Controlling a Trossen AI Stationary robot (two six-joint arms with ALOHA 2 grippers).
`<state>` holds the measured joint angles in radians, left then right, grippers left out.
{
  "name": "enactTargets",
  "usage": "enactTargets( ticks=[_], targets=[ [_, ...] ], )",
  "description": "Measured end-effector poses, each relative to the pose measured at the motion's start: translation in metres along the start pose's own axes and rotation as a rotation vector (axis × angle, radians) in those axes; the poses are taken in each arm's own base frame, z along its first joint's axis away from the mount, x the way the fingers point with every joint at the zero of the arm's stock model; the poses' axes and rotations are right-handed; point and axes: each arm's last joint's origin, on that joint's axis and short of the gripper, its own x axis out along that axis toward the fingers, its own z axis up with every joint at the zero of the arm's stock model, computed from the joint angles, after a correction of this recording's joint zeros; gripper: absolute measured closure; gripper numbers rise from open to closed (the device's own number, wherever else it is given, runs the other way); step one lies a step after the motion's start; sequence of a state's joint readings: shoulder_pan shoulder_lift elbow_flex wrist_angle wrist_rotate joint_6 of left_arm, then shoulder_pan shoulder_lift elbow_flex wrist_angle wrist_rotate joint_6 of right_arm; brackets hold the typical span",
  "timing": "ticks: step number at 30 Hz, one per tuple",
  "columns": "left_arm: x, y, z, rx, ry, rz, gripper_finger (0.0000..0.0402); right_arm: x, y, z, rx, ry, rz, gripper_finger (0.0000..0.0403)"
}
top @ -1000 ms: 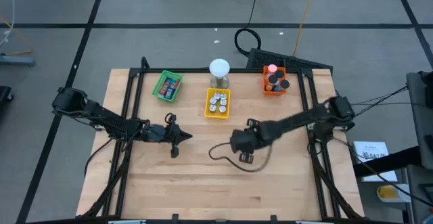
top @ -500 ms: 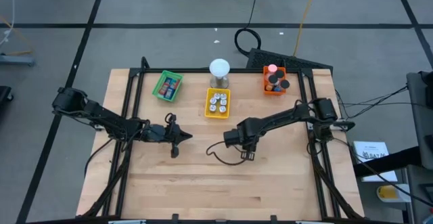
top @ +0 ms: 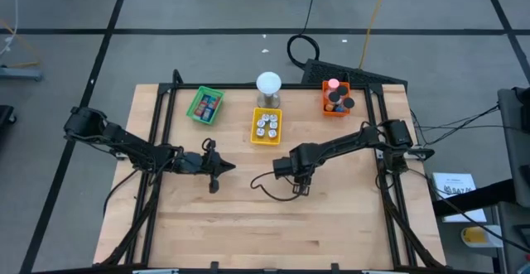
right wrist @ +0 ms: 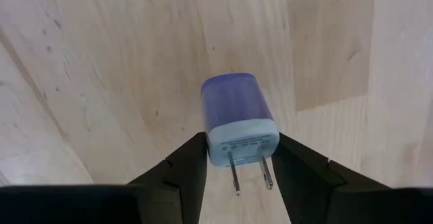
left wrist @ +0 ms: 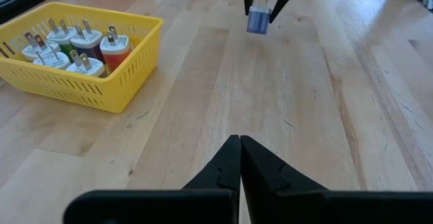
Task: Pick & Place Office items
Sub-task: Put the purple charger adapter into the yellow bin
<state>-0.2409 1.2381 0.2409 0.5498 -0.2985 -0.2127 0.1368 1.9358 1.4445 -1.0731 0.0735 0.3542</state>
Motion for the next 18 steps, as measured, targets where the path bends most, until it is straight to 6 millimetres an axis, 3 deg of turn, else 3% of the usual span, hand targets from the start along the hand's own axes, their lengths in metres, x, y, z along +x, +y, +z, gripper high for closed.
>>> enactTargets(
  ticks=[15, 18],
  targets=[
    [0.0, 0.0, 0.0, 0.0, 0.0, 0.0, 0.0396, -0.0001, 0.0013, 0.0034, -0.009, -0.037, 0.008, 0.0207],
    [0.0, 0.0, 0.0, 0.0, 0.0, 0.0, 0.0396, -0.0081, 0.0014, -0.0017, -0.011, -0.049, -0.011, 0.0195]
  ],
)
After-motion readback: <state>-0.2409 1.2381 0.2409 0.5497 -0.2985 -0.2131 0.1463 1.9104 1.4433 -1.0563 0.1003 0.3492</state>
